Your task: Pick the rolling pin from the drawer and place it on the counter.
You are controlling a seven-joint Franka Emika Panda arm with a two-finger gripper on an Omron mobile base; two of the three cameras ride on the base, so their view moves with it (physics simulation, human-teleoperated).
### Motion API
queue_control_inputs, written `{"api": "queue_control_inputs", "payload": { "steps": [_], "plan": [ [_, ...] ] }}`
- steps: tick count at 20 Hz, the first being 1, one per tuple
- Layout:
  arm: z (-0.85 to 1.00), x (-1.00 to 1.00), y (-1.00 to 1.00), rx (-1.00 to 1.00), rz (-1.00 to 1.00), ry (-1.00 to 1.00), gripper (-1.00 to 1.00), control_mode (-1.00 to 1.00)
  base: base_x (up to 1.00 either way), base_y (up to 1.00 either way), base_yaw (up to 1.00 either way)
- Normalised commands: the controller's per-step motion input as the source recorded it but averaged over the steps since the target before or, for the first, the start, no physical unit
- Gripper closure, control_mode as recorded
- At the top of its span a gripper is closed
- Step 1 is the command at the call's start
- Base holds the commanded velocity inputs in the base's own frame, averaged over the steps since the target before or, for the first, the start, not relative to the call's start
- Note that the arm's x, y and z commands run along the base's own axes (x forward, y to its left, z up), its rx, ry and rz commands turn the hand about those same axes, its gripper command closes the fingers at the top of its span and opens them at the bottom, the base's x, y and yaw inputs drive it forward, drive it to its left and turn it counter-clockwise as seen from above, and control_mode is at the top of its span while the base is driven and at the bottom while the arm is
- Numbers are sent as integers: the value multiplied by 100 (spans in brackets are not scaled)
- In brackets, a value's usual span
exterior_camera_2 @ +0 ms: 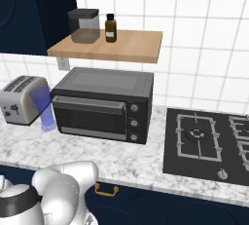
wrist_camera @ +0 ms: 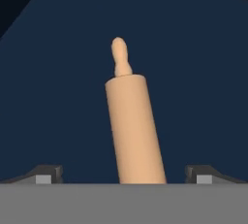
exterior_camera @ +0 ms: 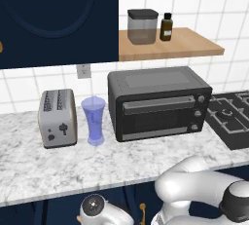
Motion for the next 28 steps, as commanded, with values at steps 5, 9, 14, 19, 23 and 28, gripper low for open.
{"api": "queue_control_inputs", "payload": {
  "steps": [5, 9, 14, 19, 23, 28],
  "plan": [
    [-17, 0, -11, 2, -2, 0, -100, -100, 0, 0, 0],
    [-24, 0, -27, 1, 0, 1, -100, -100, 0, 0, 0],
    [-16, 0, -13, 0, 0, 0, -100, -100, 0, 0, 0],
    [-9, 0, -2, 1, 0, 0, -100, -100, 0, 0, 0],
    [-19, 0, -7, 2, 0, 1, -100, -100, 0, 0, 0],
    [-20, 0, -2, 2, 0, 3, -100, -100, 0, 0, 0]
  ]
}}
